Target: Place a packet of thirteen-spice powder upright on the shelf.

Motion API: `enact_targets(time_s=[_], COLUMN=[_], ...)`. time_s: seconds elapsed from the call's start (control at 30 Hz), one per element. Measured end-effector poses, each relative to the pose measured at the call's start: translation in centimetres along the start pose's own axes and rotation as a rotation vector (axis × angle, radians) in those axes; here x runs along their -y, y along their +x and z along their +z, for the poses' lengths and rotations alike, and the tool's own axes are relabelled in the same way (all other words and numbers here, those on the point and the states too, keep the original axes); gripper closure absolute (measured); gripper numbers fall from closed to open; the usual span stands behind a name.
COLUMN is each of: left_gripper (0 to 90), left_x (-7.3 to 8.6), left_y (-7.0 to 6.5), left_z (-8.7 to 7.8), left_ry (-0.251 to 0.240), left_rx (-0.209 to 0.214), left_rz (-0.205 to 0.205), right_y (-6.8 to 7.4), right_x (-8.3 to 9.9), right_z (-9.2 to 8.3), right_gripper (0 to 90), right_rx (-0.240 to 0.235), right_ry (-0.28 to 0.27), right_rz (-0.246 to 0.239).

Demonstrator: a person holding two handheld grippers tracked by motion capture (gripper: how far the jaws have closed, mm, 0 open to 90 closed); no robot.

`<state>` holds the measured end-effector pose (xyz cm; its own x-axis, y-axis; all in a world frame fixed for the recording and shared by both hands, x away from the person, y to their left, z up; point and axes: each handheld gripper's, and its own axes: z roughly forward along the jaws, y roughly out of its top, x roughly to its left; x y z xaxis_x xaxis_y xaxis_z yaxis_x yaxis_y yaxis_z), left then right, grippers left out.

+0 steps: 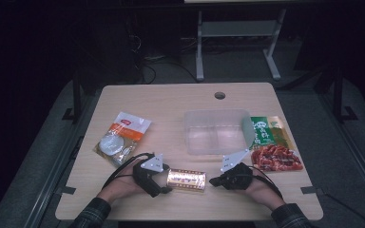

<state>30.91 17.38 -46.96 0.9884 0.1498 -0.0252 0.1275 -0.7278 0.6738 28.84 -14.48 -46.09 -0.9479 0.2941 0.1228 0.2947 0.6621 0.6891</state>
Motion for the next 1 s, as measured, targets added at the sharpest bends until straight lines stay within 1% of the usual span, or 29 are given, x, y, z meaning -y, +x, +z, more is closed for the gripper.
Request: enact_targets(time_s=[0.07, 0.13, 0.27, 0.3, 0.4, 0.7, 0.73, 0.77, 0.8, 0.83, 0.9, 0.93, 0.97, 1.0], left_gripper=[22.8, 24.3, 25.2, 26.9, 28.2, 30.9, 31.0, 31.1, 31.1, 31.1, 31.2, 31.2, 31.3, 31.3], left_x=[-0.2, -0.4, -0.5, -0.5, -0.7, -1.0, -1.0, -1.0, -1.0, -1.1, -1.2, -1.3, -1.3, -1.5], left_y=[-0.1, -0.1, -0.1, -0.2, -0.4, -0.8, -0.8, -0.8, -0.9, -0.8, -0.8, -0.9, -0.9, -0.9], left_z=[0.1, 0.1, 0.2, 0.2, 0.2, 0.3, 0.3, 0.3, 0.1, 0.0, -0.2, -0.5, -0.5, -0.8], left_ry=[-0.008, 0.001, -0.004, 0.000, 0.003, 0.011, 0.010, 0.009, 0.001, 0.001, -0.004, -0.029, -0.029, -0.042], left_rx=[0.002, 0.000, 0.002, 0.005, 0.013, 0.021, 0.022, 0.022, 0.020, 0.020, 0.021, 0.021, 0.021, 0.016], left_rz=[0.011, 0.013, 0.019, 0.022, 0.025, 0.036, 0.035, 0.035, 0.034, 0.048, 0.050, 0.041, 0.041, 0.043], right_y=[0.0, 0.0, 0.0, 0.0, 0.0, 0.1, 0.1, 0.1, 0.1, 0.0, 0.0, 0.0, 0.0, 0.0], right_x=[0.0, 0.0, 0.0, 0.0, 0.0, 0.0, 0.0, -0.1, 0.0, 0.0, 0.0, 0.0, 0.0, 0.0], right_z=[0.0, 0.0, 0.1, 0.1, 0.0, 0.1, 0.1, 0.1, 0.1, 0.1, 0.1, 0.0, 0.0, 0.0], right_gripper=[90.0, 90.0, 90.0, 90.0, 90.0, 90.0, 90.0, 90.0, 90.0, 90.0, 90.0, 90.0, 90.0, 90.0], right_rx=[0.000, -0.002, -0.004, -0.002, -0.003, -0.002, -0.002, -0.005, -0.005, -0.002, -0.002, -0.002, -0.001, -0.002], right_ry=[0.003, 0.004, 0.006, 0.006, 0.005, 0.006, 0.005, 0.002, 0.003, 0.004, 0.003, 0.000, 0.000, -0.001], right_rz=[-0.001, -0.009, -0.015, -0.017, -0.016, -0.023, -0.023, -0.009, -0.011, -0.021, -0.022, -0.016, -0.015, -0.011])
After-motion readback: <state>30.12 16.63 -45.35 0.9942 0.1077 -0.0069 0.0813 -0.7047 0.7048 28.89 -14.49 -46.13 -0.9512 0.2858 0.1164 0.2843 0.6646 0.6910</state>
